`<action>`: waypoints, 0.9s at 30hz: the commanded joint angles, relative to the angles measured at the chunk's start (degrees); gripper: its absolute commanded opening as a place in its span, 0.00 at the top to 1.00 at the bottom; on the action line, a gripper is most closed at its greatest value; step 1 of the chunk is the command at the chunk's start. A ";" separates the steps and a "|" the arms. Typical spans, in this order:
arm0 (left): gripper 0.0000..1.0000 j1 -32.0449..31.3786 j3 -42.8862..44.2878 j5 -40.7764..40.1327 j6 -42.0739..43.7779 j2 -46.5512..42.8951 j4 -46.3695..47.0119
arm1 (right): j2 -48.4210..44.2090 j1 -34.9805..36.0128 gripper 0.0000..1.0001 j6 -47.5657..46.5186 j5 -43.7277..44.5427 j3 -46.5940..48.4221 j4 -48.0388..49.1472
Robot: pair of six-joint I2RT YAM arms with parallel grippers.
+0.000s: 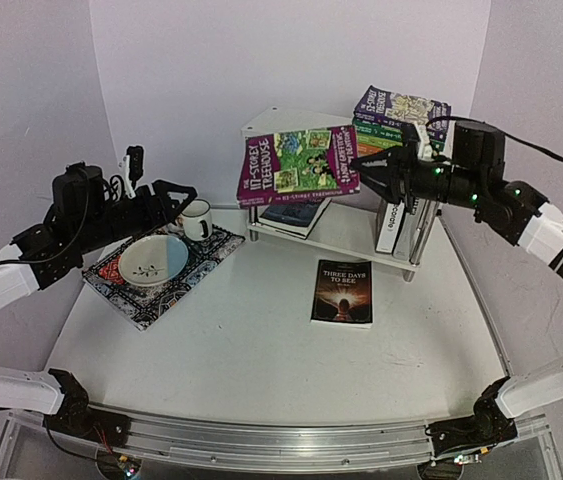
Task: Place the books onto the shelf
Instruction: Place the book on the book pile on the shelf.
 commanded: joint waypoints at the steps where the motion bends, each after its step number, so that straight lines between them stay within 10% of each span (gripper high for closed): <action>1: 0.34 0.19 0.37 -1.27 0.51 0.35 -0.71 | 1.83 -0.91 1.00 -1.25 -0.81 9.53 3.84; 27: 0.34 0.18 -1.14 -1.25 0.37 1.75 -0.70 | 12.56 -27.09 1.00 8.38 -7.76 32.18 2.19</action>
